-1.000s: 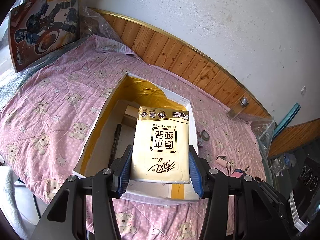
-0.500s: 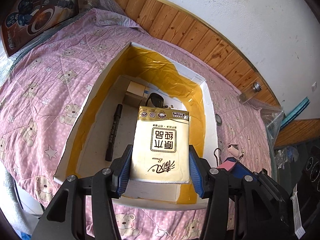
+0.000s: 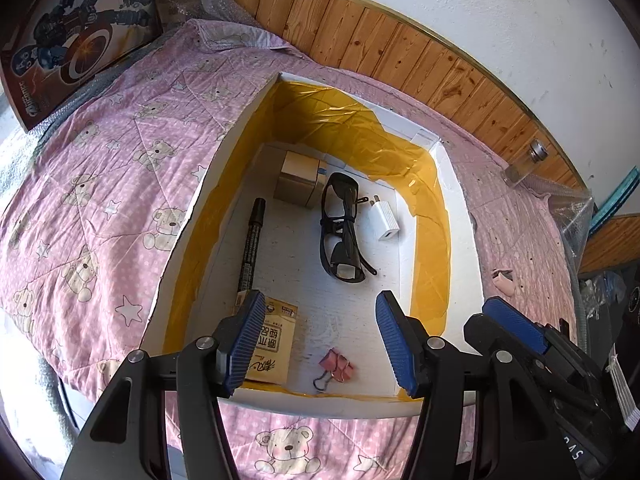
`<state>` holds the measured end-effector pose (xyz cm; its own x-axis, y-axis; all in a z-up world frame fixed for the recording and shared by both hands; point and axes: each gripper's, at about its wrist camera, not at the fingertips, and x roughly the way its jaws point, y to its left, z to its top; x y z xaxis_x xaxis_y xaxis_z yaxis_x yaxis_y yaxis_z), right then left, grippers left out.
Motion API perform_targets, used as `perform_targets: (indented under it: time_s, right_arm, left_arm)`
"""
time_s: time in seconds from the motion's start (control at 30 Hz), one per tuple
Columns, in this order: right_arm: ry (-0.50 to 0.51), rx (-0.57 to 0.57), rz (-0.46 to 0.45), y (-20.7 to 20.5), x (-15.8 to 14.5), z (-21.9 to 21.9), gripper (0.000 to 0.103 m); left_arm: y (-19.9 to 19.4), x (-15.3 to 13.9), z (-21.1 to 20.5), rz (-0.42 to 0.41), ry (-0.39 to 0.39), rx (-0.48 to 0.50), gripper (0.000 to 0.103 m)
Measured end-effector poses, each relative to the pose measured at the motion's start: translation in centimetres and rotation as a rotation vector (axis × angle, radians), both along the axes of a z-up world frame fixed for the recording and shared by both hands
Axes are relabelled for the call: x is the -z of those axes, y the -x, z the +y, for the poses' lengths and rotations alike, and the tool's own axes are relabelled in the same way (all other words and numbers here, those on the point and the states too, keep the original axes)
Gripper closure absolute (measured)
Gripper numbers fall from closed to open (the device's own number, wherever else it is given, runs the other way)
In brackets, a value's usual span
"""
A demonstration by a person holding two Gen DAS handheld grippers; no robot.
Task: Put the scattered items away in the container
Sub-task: 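Open both tools to drop the tissue pack and binder clip inside, then move both tools back toward the purple figure and pink stapler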
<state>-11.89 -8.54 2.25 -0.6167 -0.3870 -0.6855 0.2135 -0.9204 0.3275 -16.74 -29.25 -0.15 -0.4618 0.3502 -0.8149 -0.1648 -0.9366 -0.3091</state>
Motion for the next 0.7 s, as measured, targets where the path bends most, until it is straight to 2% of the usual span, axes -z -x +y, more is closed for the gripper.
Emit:
perform_targets:
  time_s: [0.33,0.7]
  right_arm:
    - [-0.012,-0.03,0.018,-1.8,-1.1,-1.2,0.058]
    - [-0.053,-0.046,0.006,-3.2,-2.1,-1.3,0.058]
  left_arm:
    - [-2.1,-1.7,0.9,0.08,0.107,0.028,0.044]
    - [-3.7,-3.4,1.8,0.116,0.136,0.05,0.043]
